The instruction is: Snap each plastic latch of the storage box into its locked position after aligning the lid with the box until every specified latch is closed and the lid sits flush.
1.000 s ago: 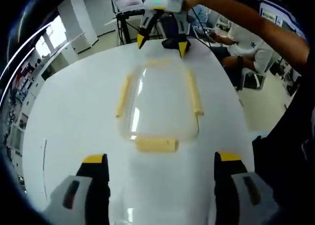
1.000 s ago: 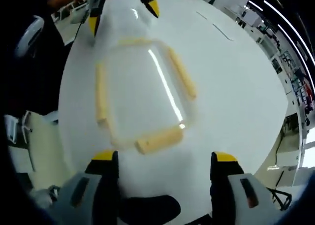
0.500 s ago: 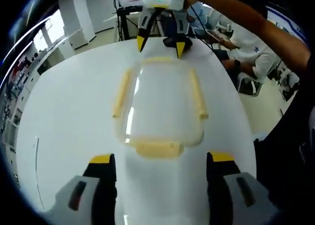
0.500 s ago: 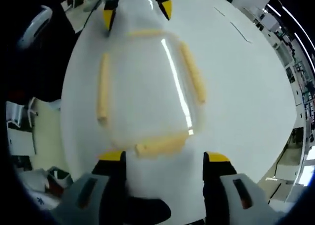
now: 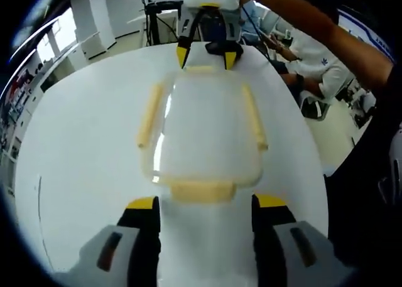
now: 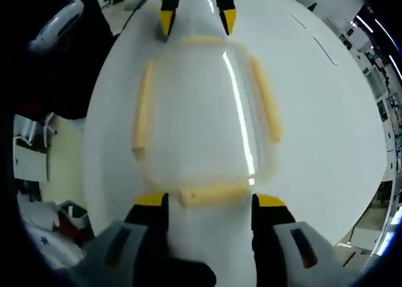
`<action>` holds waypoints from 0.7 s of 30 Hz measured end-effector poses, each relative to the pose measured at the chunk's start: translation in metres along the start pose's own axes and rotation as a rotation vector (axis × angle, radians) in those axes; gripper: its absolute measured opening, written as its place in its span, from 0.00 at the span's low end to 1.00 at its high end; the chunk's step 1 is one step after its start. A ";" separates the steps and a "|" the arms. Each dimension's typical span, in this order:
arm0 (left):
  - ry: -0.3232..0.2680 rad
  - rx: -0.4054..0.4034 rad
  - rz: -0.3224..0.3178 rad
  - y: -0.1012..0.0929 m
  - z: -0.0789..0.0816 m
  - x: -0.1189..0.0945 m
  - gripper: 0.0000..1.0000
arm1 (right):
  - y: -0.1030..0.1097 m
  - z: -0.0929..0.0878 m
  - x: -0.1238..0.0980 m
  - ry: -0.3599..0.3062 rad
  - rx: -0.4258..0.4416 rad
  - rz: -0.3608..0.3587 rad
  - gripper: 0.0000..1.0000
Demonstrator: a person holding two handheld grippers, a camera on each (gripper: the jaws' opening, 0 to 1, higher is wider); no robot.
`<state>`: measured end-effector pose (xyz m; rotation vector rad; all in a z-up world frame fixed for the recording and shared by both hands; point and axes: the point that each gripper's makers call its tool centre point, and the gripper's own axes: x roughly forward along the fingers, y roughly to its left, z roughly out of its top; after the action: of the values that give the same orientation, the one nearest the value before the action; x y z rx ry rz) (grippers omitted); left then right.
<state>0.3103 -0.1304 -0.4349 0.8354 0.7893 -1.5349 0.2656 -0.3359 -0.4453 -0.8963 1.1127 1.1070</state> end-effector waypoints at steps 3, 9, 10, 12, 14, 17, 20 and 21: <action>0.008 0.009 0.000 0.002 -0.002 0.004 0.56 | 0.001 0.004 0.001 -0.002 -0.015 0.014 0.41; 0.016 0.041 0.009 0.004 -0.002 0.008 0.43 | 0.001 0.009 0.003 -0.019 -0.012 0.027 0.38; 0.016 0.041 0.008 0.005 -0.002 0.008 0.39 | 0.001 0.009 0.004 -0.021 -0.008 0.027 0.38; 0.019 0.035 0.008 0.006 -0.002 0.010 0.38 | 0.001 0.010 0.004 -0.019 -0.002 0.028 0.38; 0.015 0.039 0.011 0.006 -0.003 0.011 0.38 | 0.000 0.009 0.004 -0.022 0.005 0.029 0.38; 0.004 0.052 0.002 0.007 -0.003 0.013 0.38 | 0.000 0.010 0.005 -0.024 0.006 0.030 0.38; 0.010 0.072 -0.007 0.007 -0.002 0.014 0.38 | 0.000 0.010 0.005 -0.022 0.000 0.035 0.38; 0.013 0.071 -0.008 0.007 -0.001 0.014 0.38 | 0.000 0.010 0.005 -0.023 -0.001 0.035 0.38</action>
<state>0.3161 -0.1375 -0.4482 0.8963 0.7516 -1.5738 0.2684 -0.3255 -0.4479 -0.8660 1.1130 1.1443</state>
